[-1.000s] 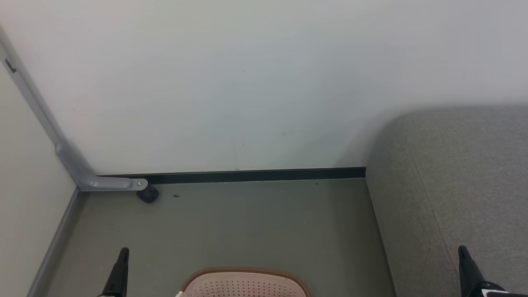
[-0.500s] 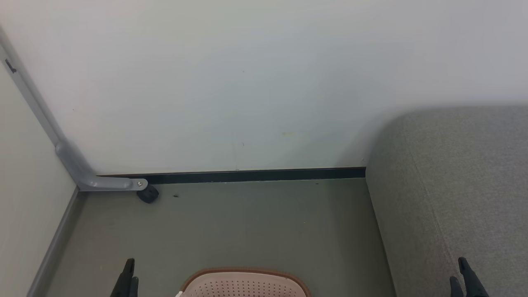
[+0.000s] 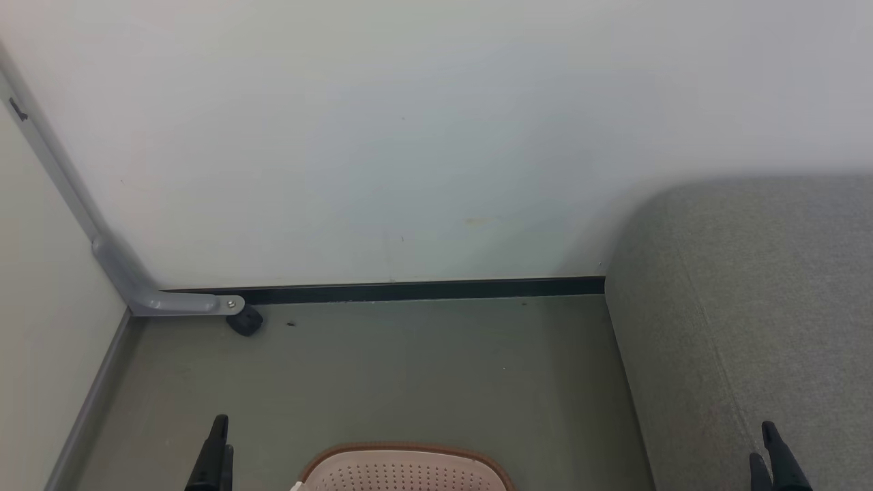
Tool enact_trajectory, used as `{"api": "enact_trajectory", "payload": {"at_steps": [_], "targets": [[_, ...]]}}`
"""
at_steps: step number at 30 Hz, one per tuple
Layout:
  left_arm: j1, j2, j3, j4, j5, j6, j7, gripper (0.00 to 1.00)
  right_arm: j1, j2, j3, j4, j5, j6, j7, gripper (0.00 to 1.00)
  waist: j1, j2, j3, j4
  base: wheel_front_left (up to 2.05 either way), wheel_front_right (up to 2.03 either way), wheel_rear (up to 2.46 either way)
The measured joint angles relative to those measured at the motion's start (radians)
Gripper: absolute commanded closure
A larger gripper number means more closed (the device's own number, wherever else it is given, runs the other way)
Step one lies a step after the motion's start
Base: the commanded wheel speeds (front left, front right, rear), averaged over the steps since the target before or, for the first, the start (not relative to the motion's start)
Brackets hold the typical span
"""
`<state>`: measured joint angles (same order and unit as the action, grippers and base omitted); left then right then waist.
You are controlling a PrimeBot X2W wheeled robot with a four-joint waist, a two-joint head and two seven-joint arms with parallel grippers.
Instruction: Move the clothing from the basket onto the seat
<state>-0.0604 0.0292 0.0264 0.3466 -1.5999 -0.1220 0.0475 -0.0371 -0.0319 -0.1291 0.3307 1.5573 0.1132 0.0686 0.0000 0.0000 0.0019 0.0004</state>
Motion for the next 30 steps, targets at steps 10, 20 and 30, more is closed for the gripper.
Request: {"api": "enact_trajectory", "payload": {"at_steps": [10,20,30], "targets": [[-0.029,0.005,-0.022,0.005,0.058,0.000,-0.045,0.00,-0.018,-0.021,0.022,-0.003,-0.079,0.000,-0.041,0.00,-0.0001,0.0000,-0.001,0.002,0.00,0.00,0.00],[-0.061,0.019,-0.043,0.026,0.208,0.010,-0.079,0.00,-0.037,-0.064,0.073,-0.002,-0.230,0.000,-0.095,0.00,0.0000,0.0000,-0.004,0.005,0.00,0.00,0.00],[-0.085,0.035,-0.077,0.019,0.434,0.053,-0.119,0.00,-0.044,-0.111,0.125,-0.002,-0.421,-0.029,-0.141,0.00,0.0000,0.0000,-0.008,0.007,0.00,0.00,0.00]]}}
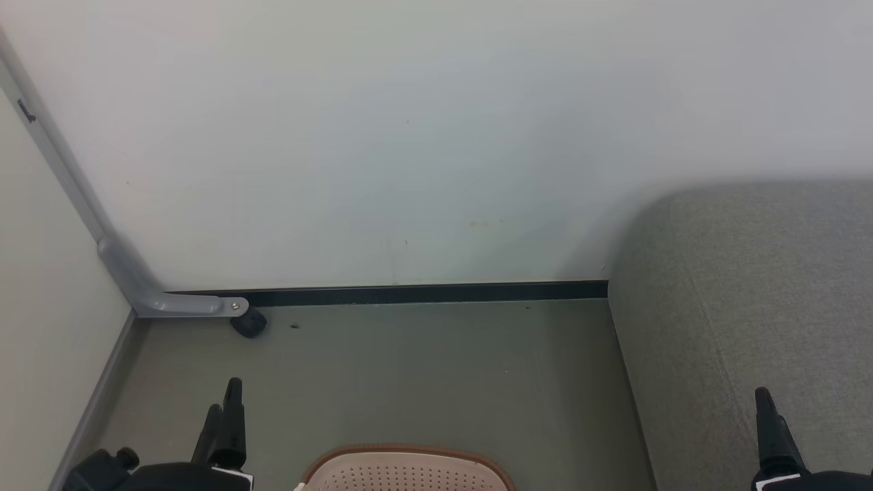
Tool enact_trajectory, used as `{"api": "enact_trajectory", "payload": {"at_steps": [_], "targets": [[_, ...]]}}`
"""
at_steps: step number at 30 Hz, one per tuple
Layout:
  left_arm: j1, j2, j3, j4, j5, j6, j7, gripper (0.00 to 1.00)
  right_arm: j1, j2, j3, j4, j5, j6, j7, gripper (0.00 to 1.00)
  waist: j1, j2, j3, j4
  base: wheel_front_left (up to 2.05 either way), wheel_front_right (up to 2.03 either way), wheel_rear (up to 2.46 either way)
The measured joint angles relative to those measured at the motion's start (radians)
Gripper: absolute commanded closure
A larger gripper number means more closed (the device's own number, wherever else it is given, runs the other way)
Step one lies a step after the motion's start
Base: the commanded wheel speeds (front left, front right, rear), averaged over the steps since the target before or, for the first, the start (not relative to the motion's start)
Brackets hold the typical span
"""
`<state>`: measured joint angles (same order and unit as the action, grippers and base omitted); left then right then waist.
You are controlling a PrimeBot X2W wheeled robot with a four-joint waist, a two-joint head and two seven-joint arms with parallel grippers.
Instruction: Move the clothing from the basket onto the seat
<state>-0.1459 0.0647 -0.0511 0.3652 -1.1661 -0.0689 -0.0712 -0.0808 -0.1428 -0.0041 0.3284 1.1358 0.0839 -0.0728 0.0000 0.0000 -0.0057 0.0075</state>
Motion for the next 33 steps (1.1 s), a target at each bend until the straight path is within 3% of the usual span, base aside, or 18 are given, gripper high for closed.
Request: {"api": "enact_trajectory", "payload": {"at_steps": [13,33], "targets": [[-0.017,0.032,-0.093,-0.013,0.265,0.043,-0.047,0.00,-0.016,-0.053,0.095,-0.010,-0.259,-0.050,-0.045,0.00,0.0000,0.0000,-0.007,-0.001,0.00,0.00,0.00],[-0.035,0.058,-0.184,0.045,0.565,0.099,-0.117,0.00,-0.017,-0.104,0.191,-0.030,-0.559,-0.093,-0.115,0.00,0.0000,0.0000,-0.017,0.001,0.00,0.00,0.00]]}}
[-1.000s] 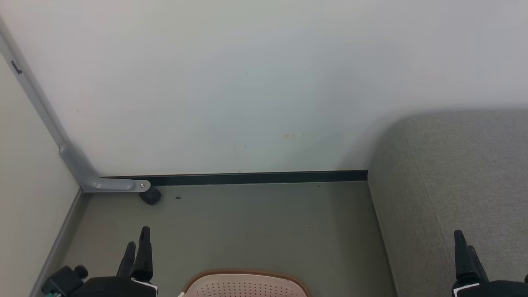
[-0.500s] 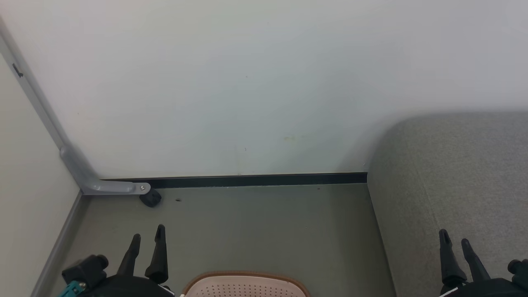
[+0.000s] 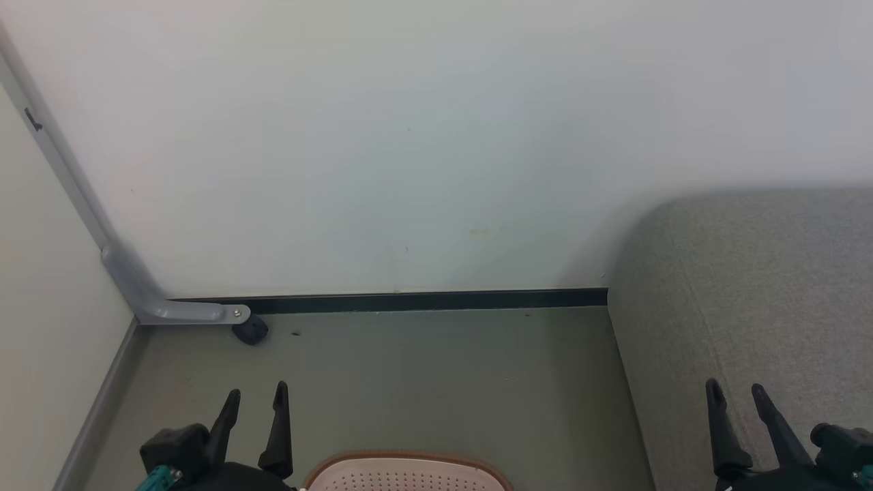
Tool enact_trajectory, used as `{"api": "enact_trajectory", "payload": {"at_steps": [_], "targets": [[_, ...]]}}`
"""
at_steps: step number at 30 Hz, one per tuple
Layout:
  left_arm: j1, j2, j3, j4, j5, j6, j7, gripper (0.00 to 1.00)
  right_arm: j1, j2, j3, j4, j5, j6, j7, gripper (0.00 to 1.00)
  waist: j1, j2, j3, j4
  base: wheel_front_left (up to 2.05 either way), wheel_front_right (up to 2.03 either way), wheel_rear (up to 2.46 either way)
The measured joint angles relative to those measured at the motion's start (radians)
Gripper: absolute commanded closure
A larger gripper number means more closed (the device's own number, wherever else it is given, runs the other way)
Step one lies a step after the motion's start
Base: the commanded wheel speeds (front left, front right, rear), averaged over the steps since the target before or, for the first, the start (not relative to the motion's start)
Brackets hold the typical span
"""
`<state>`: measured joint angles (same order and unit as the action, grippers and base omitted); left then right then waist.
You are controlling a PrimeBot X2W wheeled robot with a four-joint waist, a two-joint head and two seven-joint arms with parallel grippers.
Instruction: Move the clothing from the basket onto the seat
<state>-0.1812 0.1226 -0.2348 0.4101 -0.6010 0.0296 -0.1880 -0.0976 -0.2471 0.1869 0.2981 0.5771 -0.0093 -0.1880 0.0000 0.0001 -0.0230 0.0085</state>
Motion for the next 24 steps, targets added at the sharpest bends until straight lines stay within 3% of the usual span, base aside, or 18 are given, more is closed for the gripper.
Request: {"api": "enact_trajectory", "payload": {"at_steps": [16,24], "targets": [[-0.019,-0.006,-0.028,0.076,0.188,0.050,-0.061,0.00,0.001,-0.028,0.072,-0.006,-0.222,-0.026,-0.060,0.00,0.0000,0.0000,-0.004,0.001,0.00,0.00,0.00],[-0.019,-0.026,-0.004,0.103,0.188,0.060,-0.061,0.00,0.001,-0.028,0.065,-0.006,-0.229,-0.026,-0.060,0.00,0.0000,-0.0001,-0.003,0.004,0.00,0.00,0.00]]}}
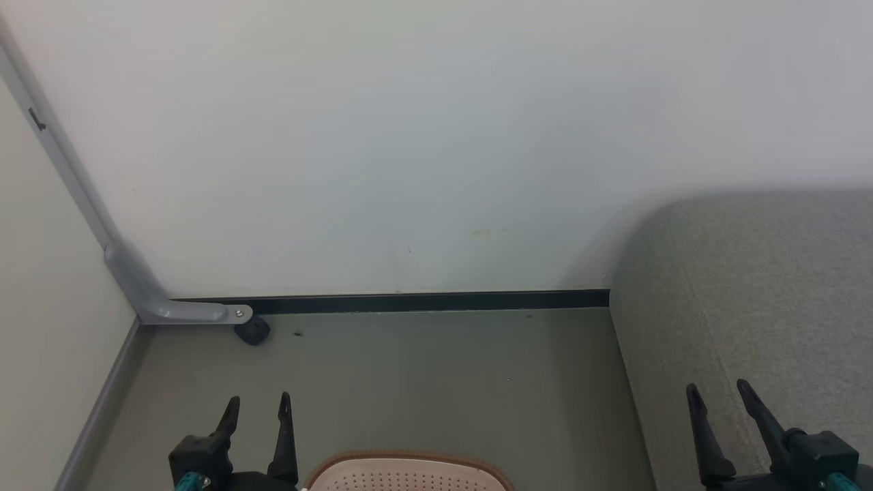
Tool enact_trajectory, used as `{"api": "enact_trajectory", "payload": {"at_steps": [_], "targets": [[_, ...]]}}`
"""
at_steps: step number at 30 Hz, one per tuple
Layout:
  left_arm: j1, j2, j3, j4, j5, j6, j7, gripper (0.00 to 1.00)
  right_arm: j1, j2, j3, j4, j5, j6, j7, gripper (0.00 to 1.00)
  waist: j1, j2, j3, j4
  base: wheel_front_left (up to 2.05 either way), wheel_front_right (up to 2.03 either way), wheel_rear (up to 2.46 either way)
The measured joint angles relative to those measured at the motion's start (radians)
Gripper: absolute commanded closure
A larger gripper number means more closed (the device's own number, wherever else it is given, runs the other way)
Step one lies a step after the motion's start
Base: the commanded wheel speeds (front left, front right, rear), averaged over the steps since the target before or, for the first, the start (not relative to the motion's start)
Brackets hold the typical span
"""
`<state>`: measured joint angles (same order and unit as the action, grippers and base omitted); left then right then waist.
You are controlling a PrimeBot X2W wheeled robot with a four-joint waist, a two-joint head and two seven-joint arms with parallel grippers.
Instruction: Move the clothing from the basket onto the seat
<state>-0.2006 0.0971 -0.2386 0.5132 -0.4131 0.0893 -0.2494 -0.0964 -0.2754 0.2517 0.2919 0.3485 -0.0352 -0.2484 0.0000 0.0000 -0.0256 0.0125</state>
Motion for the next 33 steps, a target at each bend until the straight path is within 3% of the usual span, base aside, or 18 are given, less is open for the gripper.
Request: {"api": "enact_trajectory", "payload": {"at_steps": [22,33], "targets": [[0.000,-0.013,0.023,0.037,-0.006,0.007,0.000,0.00,0.002,0.004,-0.025,-0.004,-0.015,0.000,0.000,0.00,0.0000,0.0000,0.002,0.002,0.00,0.00,0.00],[0.003,-0.034,-0.015,0.097,-0.006,-0.003,0.000,0.00,0.001,0.005,-0.036,-0.033,-0.025,0.001,-0.001,0.00,0.0000,0.0000,0.021,-0.002,0.00,0.00,0.00]]}}
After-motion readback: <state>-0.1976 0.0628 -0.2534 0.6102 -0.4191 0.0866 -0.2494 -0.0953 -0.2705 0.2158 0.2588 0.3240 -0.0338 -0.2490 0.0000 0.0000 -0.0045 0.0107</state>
